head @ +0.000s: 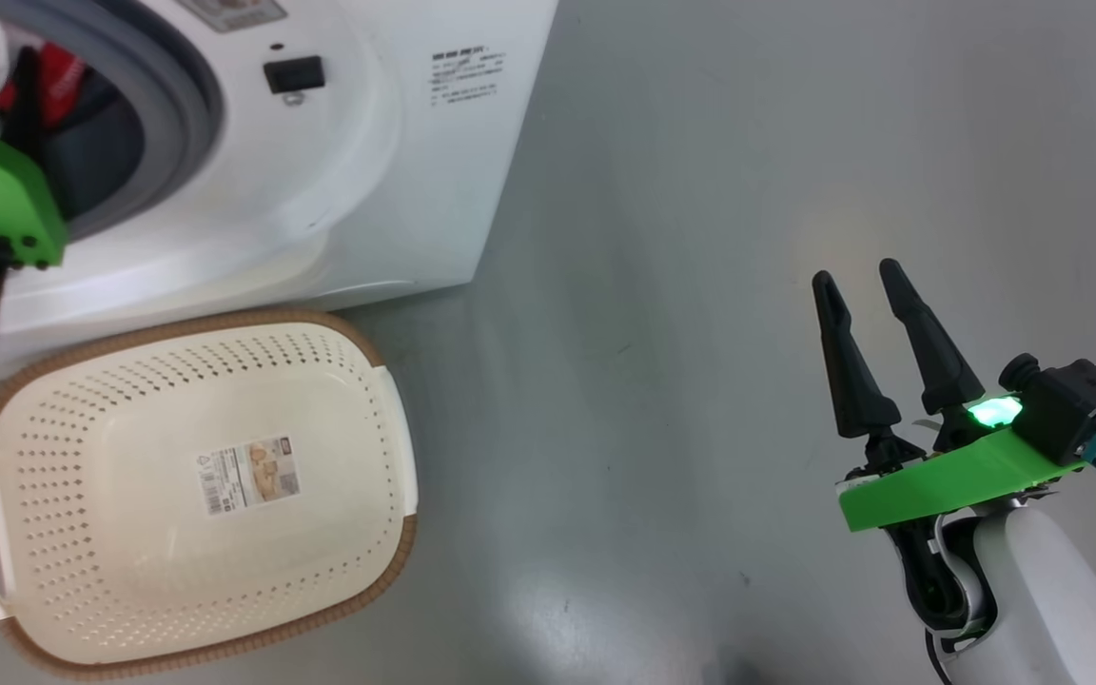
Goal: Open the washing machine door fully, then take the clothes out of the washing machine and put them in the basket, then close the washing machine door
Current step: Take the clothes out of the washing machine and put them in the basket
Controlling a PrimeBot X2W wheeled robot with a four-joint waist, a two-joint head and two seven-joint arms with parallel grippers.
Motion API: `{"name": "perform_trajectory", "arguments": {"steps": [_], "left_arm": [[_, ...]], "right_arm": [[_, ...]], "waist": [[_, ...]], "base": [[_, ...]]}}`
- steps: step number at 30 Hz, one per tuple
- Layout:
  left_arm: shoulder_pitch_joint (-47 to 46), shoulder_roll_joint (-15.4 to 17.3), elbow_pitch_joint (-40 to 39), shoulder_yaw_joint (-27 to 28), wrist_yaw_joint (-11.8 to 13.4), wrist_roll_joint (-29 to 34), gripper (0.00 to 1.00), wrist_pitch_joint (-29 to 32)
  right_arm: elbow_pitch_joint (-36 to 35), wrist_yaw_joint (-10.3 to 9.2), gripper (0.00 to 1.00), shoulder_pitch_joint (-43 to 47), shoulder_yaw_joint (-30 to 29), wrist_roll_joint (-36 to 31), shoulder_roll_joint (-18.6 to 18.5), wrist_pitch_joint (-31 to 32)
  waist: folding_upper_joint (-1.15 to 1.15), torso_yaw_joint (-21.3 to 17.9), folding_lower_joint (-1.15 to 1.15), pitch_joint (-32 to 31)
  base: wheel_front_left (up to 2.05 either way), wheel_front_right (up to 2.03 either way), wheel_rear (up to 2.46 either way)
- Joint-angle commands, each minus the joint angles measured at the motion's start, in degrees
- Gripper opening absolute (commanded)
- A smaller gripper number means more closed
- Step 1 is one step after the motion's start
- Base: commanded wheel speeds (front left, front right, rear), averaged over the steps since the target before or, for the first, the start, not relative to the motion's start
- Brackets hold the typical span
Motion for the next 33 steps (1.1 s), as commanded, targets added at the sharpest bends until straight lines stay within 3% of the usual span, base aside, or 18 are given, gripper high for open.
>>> {"name": "perform_trajectory", "arguments": {"steps": [1,14,15,16,19,33], "left_arm": [[-1.95,3.83,0.37,-0.01,0.03,-0.41,1.0,0.64],[-5.82,5.9,4.47,-2.67,0.03,-1.04,1.0,3.11],[-5.92,5.9,4.6,-2.82,0.03,-1.11,0.92,3.17],[-5.93,5.84,4.73,-2.96,0.03,-1.2,0.62,3.25],[-5.78,5.6,5.03,-3.57,0.03,-1.45,0.01,3.53],[-2.74,2.56,4.23,-1.96,0.03,-8.43,0.0,-4.09]], "right_arm": [[-1.49,0.36,1.0,-0.34,1.2,0.37,-0.11,-0.37],[-1.72,0.36,1.0,-1.25,1.98,0.67,0.58,-0.37],[-1.74,0.36,1.0,-1.27,1.97,0.66,0.63,-0.37],[-1.74,0.36,1.0,-1.28,1.95,0.65,0.67,-0.37],[-1.65,0.36,1.0,-1.27,1.87,0.6,0.78,-0.37],[-1.38,0.36,1.0,-0.96,1.5,0.16,0.02,-0.37]], "waist": [[0.0,-0.67,0.0,0.92],[0.0,-2.63,0.0,2.97],[0.0,-2.68,0.0,3.02],[0.0,-2.7,0.0,3.02],[0.0,-2.68,0.0,2.88],[0.0,-0.09,0.0,-0.16]], "base": [[0.0,0.0,0.0],[0.0,0.0,0.0],[0.0,0.0,0.0],[0.0,0.0,0.0],[0.0,0.0,0.0],[0.0,0.0,0.0]]}}
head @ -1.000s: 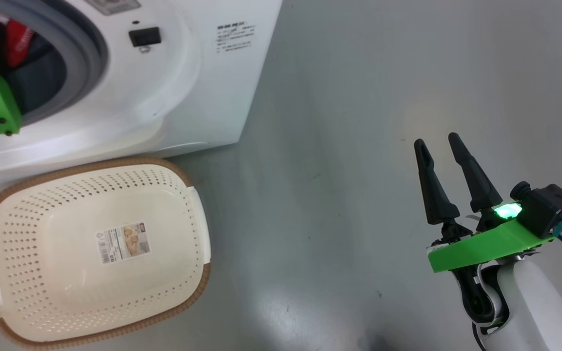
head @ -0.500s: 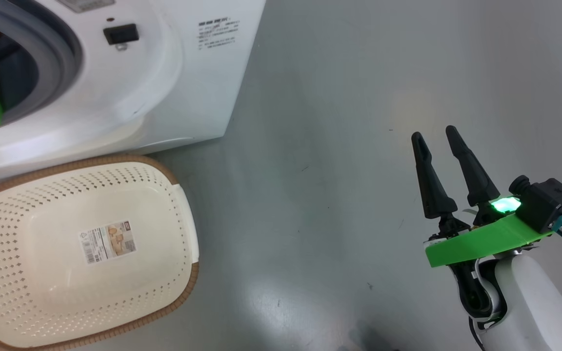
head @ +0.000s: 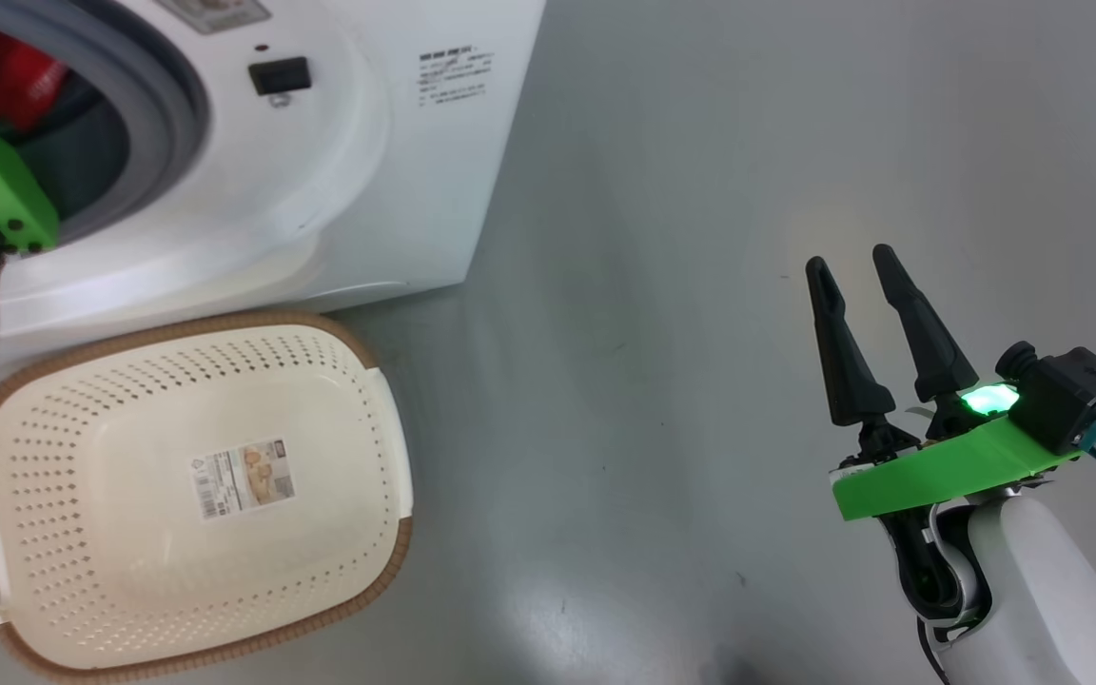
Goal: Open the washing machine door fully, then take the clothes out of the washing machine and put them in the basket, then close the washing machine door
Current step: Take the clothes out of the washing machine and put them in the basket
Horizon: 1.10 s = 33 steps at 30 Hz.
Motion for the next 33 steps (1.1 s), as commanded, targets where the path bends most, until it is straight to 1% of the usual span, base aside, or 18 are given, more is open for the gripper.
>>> {"name": "perform_trajectory", "arguments": {"steps": [1,6,11,13,18,19,29,33], "left_arm": [[1.33,2.19,-1.84,1.49,0.03,-1.22,0.0,-1.24],[4.5,1.37,-5.39,3.0,0.03,-4.6,0.0,-2.44],[9.32,1.67,-14.34,6.35,0.03,-5.99,0.0,-2.53],[11.67,1.49,-17.86,8.09,0.03,-5.67,0.0,-2.54],[17.26,-0.22,-25.19,12.92,0.03,-4.4,0.0,-2.54],[17.26,-0.22,-25.19,12.92,0.03,-4.4,0.0,-2.54],[26.82,-3.57,-37.56,19.08,0.03,1.07,0.0,-2.55],[30.55,-5.46,-42.82,21.49,0.03,1.94,0.0,-2.55]], "right_arm": [[-1.1,0.36,1.0,0.31,0.94,-0.28,-0.79,-0.37],[-1.02,0.36,1.0,0.96,0.63,-0.37,-1.38,-0.37],[-1.17,0.36,1.0,1.9,0.21,-0.47,-1.88,-0.37],[-1.17,0.36,1.0,2.24,0.06,-0.5,-2.03,-0.37],[-1.16,0.36,1.0,3.24,-0.2,-0.56,-2.36,-0.37],[-1.16,0.36,1.0,3.24,-0.2,-0.56,-2.36,-0.37],[-1.0,0.36,1.0,4.41,-0.37,-0.6,-2.71,-0.37],[-0.93,0.36,1.0,5.07,-0.6,-0.62,-2.84,-0.37]], "waist": [[0.0,0.98,0.0,-1.1],[0.0,2.3,0.0,-2.86],[0.0,3.53,0.0,-4.32],[0.0,3.91,0.0,-4.9],[0.0,4.79,0.0,-6.29],[0.0,4.79,0.0,-6.29],[0.0,6.3,0.0,-8.1],[0.0,7.05,0.0,-9.04]], "base": [[0.0,0.0,0.0],[0.0,0.0,0.0],[0.0,0.0,0.0],[0.0,0.0,0.0],[0.0,0.0,0.0],[0.0,0.0,0.0],[0.0,0.0,0.0],[0.0,0.0,0.0]]}}
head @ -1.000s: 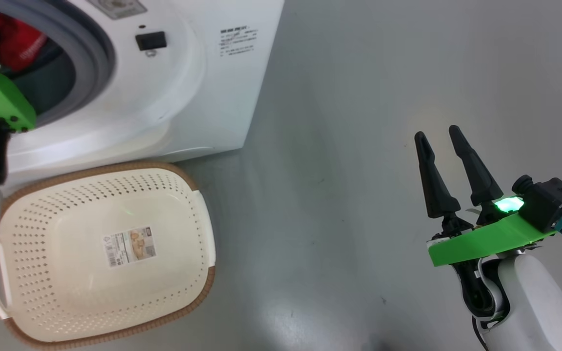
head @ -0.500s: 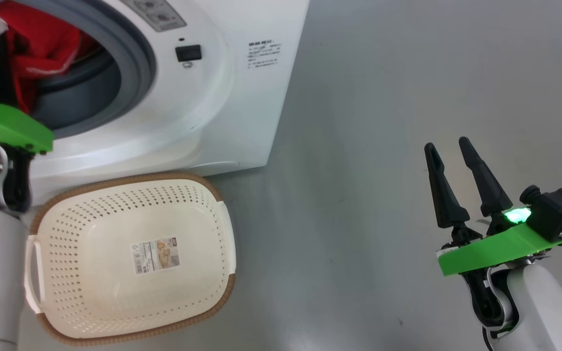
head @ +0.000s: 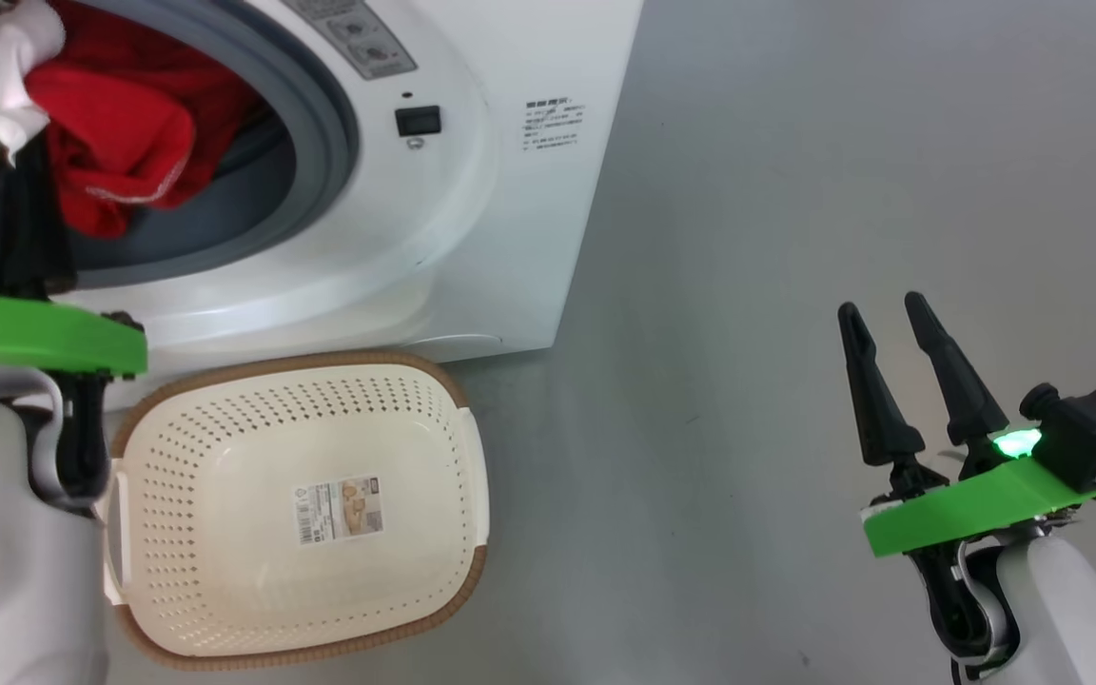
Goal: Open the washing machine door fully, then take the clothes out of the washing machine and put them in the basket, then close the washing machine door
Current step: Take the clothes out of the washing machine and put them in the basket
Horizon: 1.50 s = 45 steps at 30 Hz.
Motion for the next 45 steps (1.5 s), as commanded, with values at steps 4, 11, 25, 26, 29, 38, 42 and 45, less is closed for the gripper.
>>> {"name": "perform_trajectory", "arguments": {"steps": [4,11,25,26,29,38,42,45], "left_arm": [[3.52,0.28,-6.97,3.55,0.03,0.66,0.0,-0.67],[10.12,-1.93,-16.92,4.99,0.03,1.79,0.0,-0.67],[21.28,-5.2,-36.86,6.37,0.03,3.49,0.0,-0.68],[22.47,-5.5,-38.87,6.29,0.03,3.87,0.0,-0.68],[23.37,-5.82,-40.88,6.45,0.03,4.02,0.0,-0.68],[26.61,-6.86,-47.92,6.73,0.04,4.92,0.0,-0.68],[28.63,-7.08,-46.76,5.69,0.07,4.6,0.0,-0.68],[30.19,-7.16,-43.87,4.89,0.36,2.69,0.0,-0.68]], "right_arm": [[-1.09,0.36,1.0,1.43,0.83,-0.24,-0.92,-0.37],[-1.18,0.36,1.0,1.95,0.62,-0.17,-1.23,-0.37],[-1.56,0.36,1.0,2.92,-0.29,-0.18,-1.65,-0.37],[-1.61,0.36,1.0,2.97,-0.38,-0.18,-1.68,-0.37],[-1.65,0.36,1.0,2.96,-0.39,-0.19,-1.75,-0.37],[-2.0,0.36,1.0,2.75,-0.62,-0.32,-1.94,-0.37],[-2.04,0.36,1.0,2.25,-0.34,-0.22,-1.94,-0.37],[-2.05,0.36,1.0,1.69,-0.16,-0.16,-1.87,-0.37]], "waist": [[0.0,1.04,0.0,-0.87],[0.0,1.83,0.0,-1.85],[0.0,2.71,0.0,-2.62],[0.0,2.79,0.0,-2.57],[0.0,2.86,0.0,-2.5],[0.0,3.21,0.0,-1.93],[0.0,2.98,0.0,-1.29],[0.0,2.57,0.0,-0.59]], "base": [[0.0,0.0,0.0],[0.0,0.0,0.0],[0.0,0.0,0.0],[0.0,0.0,0.0],[0.0,0.0,0.0],[0.0,0.0,0.0],[0.0,0.0,0.0],[0.0,0.0,0.0]]}}
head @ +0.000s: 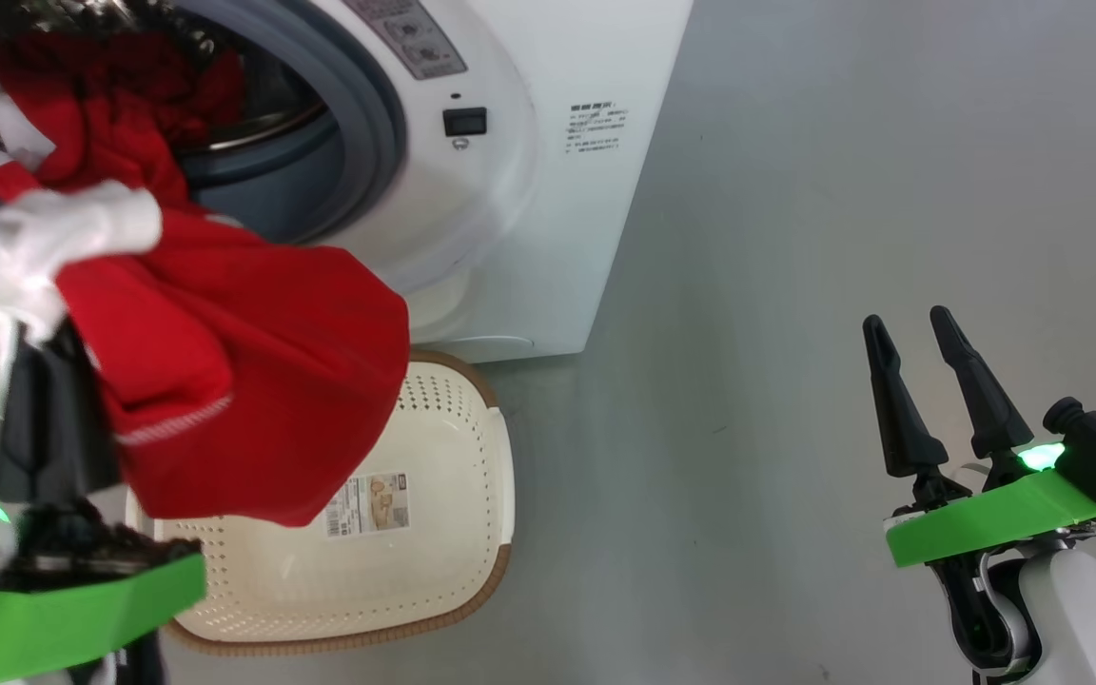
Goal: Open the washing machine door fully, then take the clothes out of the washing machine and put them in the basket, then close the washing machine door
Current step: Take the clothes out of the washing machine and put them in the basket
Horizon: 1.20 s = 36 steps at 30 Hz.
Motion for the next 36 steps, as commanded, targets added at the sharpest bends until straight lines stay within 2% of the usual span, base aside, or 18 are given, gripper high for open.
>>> {"name": "perform_trajectory", "arguments": {"steps": [1,6,13,20,28,36], "left_arm": [[1.28,0.68,0.06,1.19,0.49,-0.43,0.0,-0.27],[2.27,0.66,7.34,-0.49,1.57,-0.7,0.0,-0.27],[-0.73,0.65,20.52,-1.06,1.42,-0.09,0.0,-0.27],[-8.14,0.89,35.37,0.29,0.48,3.25,0.0,-0.27],[-15.9,3.08,51.02,0.2,0.11,6.14,0.0,-0.27],[-21.51,4.21,60.93,-1.38,0.03,7.65,0.0,-0.27]], "right_arm": [[-1.56,0.36,1.0,-0.66,1.43,-0.1,-0.6,-0.37],[-1.76,0.36,1.0,-1.64,1.61,-0.09,-0.45,-0.37],[-2.1,0.36,1.0,-3.35,1.83,-0.02,0.0,-0.37],[-2.73,0.36,1.0,-5.46,1.49,0.02,0.56,-0.37],[-2.99,0.36,1.0,-7.39,2.93,0.03,1.38,-0.37],[-3.24,0.36,1.0,-8.44,3.59,0.17,2.02,-0.37]], "waist": [[0.0,-0.41,0.0,0.61],[0.0,-1.05,0.0,2.35],[0.0,-1.96,0.0,5.82],[0.0,-2.54,0.0,10.34],[0.0,-4.47,0.0,14.09],[0.0,-5.73,0.0,16.55]], "base": [[0.0,0.0,0.0],[0.0,0.0,0.0],[0.0,0.0,0.0],[0.0,0.0,0.0],[0.0,0.0,0.0],[0.0,0.0,0.0]]}}
